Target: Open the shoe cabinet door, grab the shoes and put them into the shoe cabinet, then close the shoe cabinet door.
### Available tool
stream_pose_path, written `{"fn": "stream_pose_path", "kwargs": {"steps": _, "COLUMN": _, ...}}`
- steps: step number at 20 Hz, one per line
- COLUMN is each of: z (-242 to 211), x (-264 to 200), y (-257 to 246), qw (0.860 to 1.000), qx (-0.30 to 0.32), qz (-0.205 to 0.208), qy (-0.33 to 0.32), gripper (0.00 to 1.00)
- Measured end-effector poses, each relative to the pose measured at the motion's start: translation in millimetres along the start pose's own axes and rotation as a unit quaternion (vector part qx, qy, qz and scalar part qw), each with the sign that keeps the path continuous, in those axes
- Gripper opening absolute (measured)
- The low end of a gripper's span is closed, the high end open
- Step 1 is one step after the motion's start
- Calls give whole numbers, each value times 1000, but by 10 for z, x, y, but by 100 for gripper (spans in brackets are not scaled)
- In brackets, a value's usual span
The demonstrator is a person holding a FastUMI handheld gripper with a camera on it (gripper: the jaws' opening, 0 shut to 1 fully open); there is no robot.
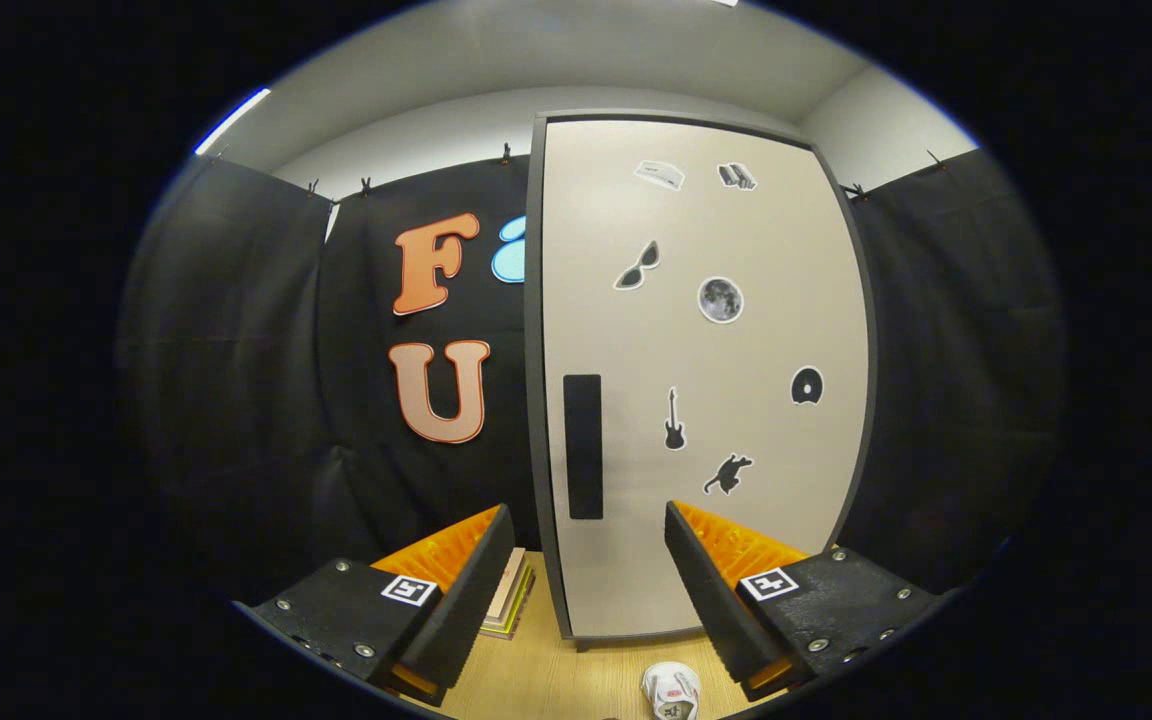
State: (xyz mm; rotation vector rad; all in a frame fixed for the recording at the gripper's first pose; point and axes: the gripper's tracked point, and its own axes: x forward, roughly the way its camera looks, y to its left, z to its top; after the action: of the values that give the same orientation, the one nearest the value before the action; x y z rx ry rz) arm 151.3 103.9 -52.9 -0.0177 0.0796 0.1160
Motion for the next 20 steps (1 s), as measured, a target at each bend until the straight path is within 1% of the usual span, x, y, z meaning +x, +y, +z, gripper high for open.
{"fn": "stream_pose_path", "kwargs": {"steps": 4, "z": 1, "x": 415, "y": 63, "qw": 1000, "qx": -20, "qz": -5, "qy": -3, "gripper": 95}}
{"fn": "stream_pose_path", "kwargs": {"steps": 8, "z": -5, "x": 814, "y": 60, "qw": 1000, "qx": -12, "qz": -10, "qy": -4, "gripper": 95}}
{"fn": "stream_pose_path", "kwargs": {"steps": 12, "z": -6, "x": 1077, "y": 21, "qw": 1000, "qx": -5, "qz": -19, "qy": -2, "gripper": 93}}
{"fn": "stream_pose_path", "kwargs": {"steps": 14, "z": 3, "x": 1140, "y": 4, "qw": 1000, "qx": -10, "qz": -24, "qy": -4, "gripper": 86}}
{"fn": "stream_pose_path", "kwargs": {"steps": 16, "z": 40, "x": 1170, "y": -18, "qw": 999, "qx": -17, "qz": -32, "qy": -10, "gripper": 73}}
{"fn": "stream_pose_path", "kwargs": {"steps": 17, "z": 14, "x": 1175, "y": -17, "qw": 999, "qx": -19, "qz": -34, "qy": -5, "gripper": 62}}
{"fn": "stream_pose_path", "kwargs": {"steps": 20, "z": 3, "x": 1168, "y": -15, "qw": 999, "qx": -12, "qz": -35, "qy": 3, "gripper": 38}}
